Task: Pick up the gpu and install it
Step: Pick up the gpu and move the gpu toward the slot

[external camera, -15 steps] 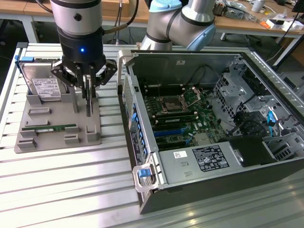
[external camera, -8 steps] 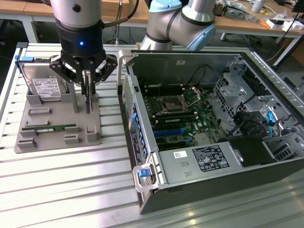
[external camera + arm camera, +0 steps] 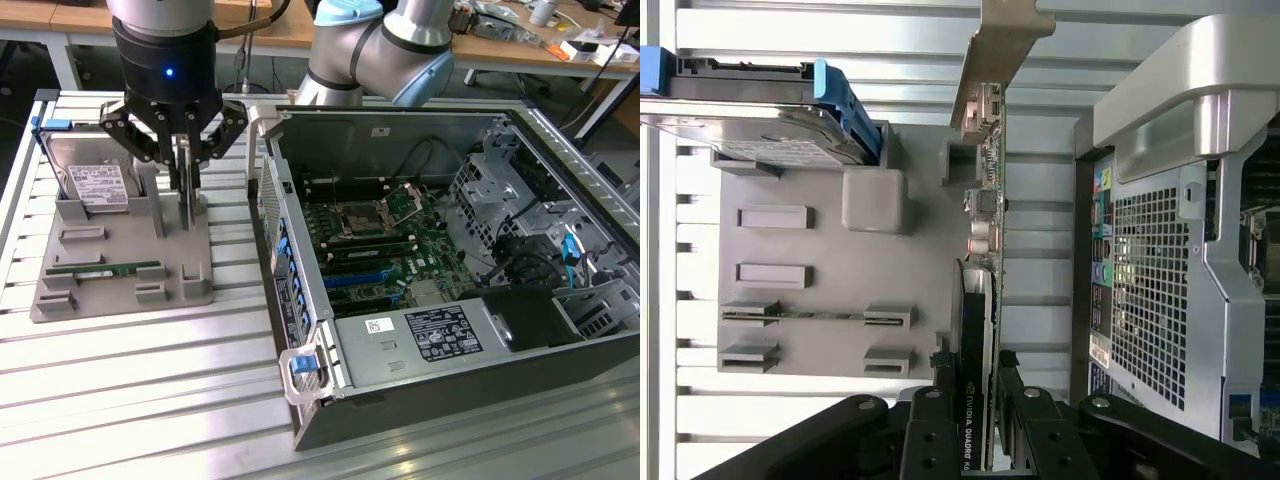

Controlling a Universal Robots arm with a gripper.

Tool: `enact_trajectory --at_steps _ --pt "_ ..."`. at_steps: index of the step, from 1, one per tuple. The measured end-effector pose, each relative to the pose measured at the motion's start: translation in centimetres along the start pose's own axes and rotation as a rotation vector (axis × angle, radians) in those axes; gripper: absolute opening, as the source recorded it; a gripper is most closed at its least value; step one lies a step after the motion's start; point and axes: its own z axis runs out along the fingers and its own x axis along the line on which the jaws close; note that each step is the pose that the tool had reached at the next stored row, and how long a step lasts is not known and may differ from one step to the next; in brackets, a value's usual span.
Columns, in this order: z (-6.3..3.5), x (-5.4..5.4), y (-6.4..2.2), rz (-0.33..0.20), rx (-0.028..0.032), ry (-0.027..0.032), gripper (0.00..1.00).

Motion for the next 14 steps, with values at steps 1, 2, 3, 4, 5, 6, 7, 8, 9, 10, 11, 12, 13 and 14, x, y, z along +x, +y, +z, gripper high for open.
enact_trajectory --at_steps 1,2,3,4,5,6,7,8,9,10,11,12,13,14 --pt "-0.20 0.0 0.01 0.000 0.0000 0.0000 0.27" --pt "-0.31 0.0 0.01 0.000 0.0000 -0.0001 0.27" --pt "-0.44 0.0 0.02 0.000 0.0000 0.0000 0.27" --pt "-0.52 0.0 0.02 0.000 -0.0001 -0.0001 0.27" --pt "-0.58 0.0 0.02 0.000 -0.0001 -0.0001 0.27" --pt "-0.72 0.0 0.03 0.000 0.0000 0.0001 0.27" --pt "-0.83 0.0 0.03 0.000 0.0000 0.0000 0.27" --pt "-0.97 0.0 0.04 0.000 0.0000 0.0000 0.27" --pt "-1.13 0.0 0.05 0.000 0.0000 0.0000 0.27" --pt "-1.29 0.0 0.05 0.000 0.0000 0.0000 0.27" --pt "-1.49 0.0 0.06 0.000 0.0000 0.0000 0.27" --pt "-1.62 0.0 0.07 0.000 -0.0001 -0.0001 0.27" --pt "-1.76 0.0 0.07 0.000 0.0000 0.0000 0.27" --pt "-1.95 0.0 0.08 0.000 0.0000 0.0000 0.27"
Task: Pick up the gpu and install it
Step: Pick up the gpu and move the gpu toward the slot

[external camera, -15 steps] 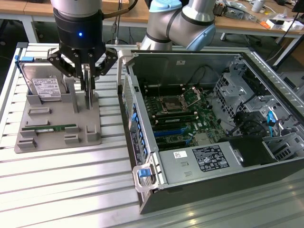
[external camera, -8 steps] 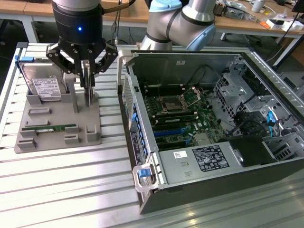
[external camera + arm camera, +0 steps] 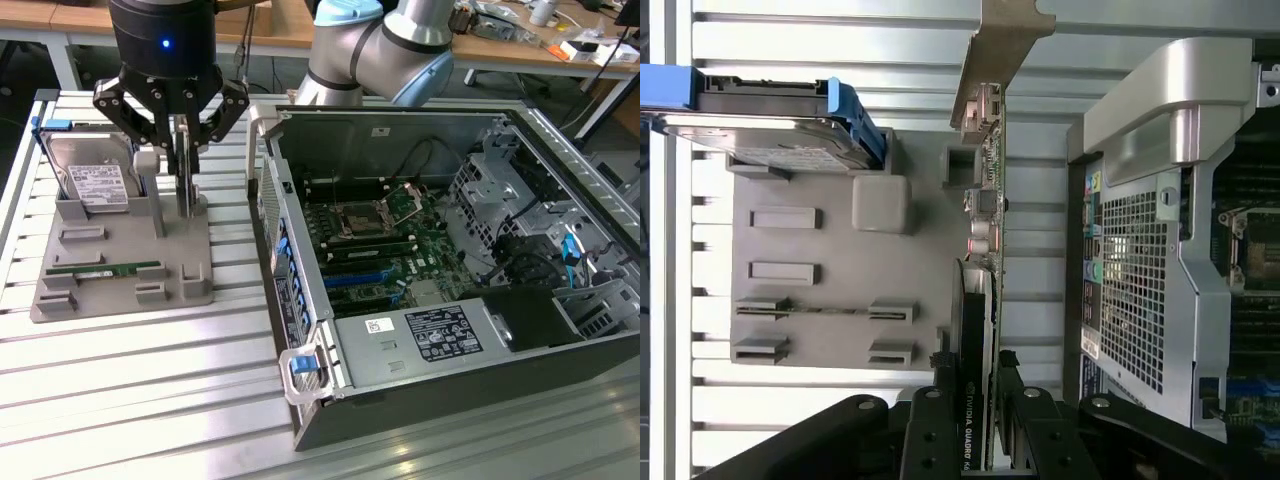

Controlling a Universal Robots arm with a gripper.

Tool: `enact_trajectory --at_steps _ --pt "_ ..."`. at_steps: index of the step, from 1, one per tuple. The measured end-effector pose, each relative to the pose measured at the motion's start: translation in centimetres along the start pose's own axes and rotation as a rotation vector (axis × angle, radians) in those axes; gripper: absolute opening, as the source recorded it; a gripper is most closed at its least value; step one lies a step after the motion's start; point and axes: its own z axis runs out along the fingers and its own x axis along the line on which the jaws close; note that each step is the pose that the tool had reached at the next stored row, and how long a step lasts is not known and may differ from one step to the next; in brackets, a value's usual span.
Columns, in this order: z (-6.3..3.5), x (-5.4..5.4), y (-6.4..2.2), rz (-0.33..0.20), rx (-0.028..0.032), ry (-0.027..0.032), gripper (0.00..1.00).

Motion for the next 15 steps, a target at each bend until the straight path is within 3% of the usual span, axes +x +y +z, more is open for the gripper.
enact_trajectory --at_steps 15 --pt "-2.67 -0.1 0.11 0.000 0.0000 0.0000 0.27"
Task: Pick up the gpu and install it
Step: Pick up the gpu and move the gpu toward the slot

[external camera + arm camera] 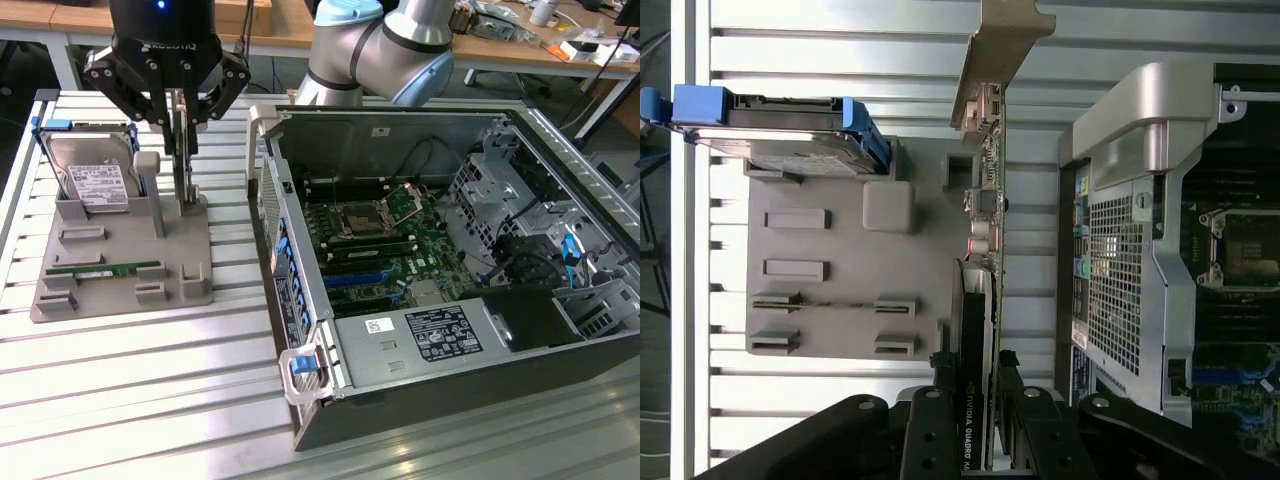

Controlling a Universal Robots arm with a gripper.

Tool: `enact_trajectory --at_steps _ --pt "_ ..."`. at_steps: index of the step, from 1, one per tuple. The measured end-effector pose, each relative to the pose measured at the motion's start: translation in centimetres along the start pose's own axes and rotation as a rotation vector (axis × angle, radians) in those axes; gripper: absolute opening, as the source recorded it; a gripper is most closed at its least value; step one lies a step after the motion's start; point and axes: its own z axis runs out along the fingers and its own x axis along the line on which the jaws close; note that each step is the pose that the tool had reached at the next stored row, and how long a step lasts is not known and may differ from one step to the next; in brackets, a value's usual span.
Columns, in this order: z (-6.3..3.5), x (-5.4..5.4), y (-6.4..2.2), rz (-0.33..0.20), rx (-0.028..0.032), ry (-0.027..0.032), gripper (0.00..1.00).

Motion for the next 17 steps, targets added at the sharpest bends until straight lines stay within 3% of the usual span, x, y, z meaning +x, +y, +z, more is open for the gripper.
enact_trajectory --at_steps 17 --pt "-2.89 -0.1 0.12 0.000 -0.0001 -0.0001 0.27"
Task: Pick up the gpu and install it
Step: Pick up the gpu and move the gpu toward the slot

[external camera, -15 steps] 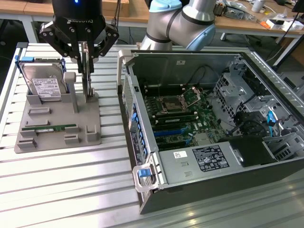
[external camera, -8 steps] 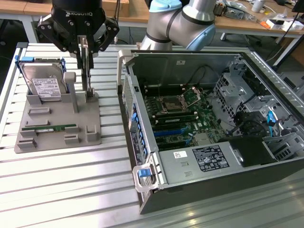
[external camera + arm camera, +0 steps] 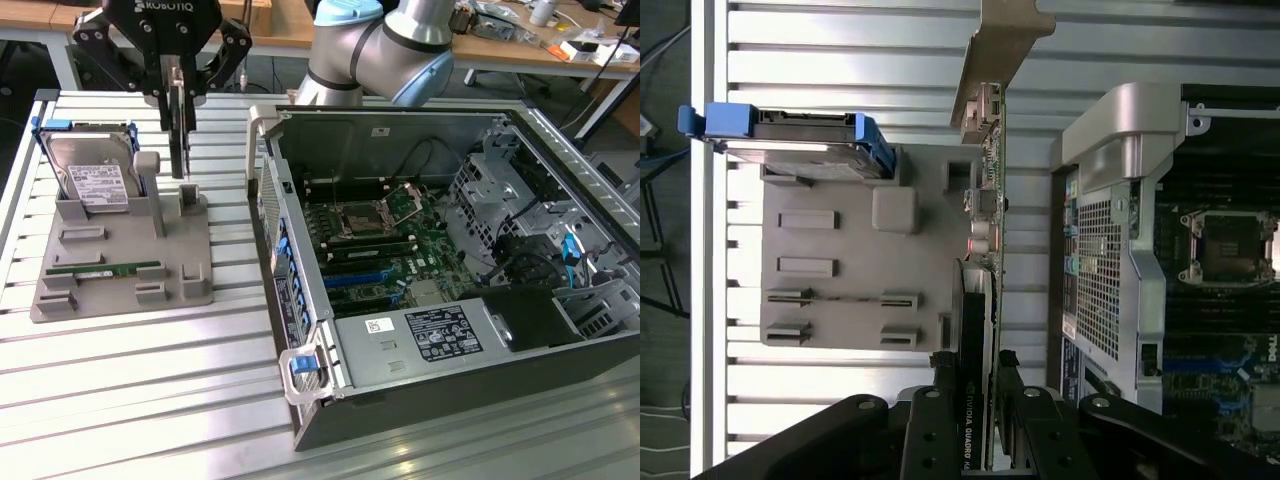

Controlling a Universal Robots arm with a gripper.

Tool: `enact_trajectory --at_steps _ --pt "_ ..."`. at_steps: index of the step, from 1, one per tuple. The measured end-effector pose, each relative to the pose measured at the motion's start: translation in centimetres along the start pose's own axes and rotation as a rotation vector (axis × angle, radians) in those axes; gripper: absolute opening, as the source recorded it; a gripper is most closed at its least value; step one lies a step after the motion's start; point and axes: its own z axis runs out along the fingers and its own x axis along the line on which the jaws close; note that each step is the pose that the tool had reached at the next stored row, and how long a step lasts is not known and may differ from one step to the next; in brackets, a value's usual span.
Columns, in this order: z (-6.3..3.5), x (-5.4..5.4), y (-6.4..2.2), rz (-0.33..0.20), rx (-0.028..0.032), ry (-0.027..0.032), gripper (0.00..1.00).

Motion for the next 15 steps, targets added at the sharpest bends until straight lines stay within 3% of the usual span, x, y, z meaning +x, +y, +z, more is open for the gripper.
enact_trajectory --at_steps 9,15 --pt "-2.24 -0.1 0.10 0.000 0.0000 0.0001 0.27" --pt "-2.30 -0.1 0.10 0.000 -0.0001 0.0000 0.27"
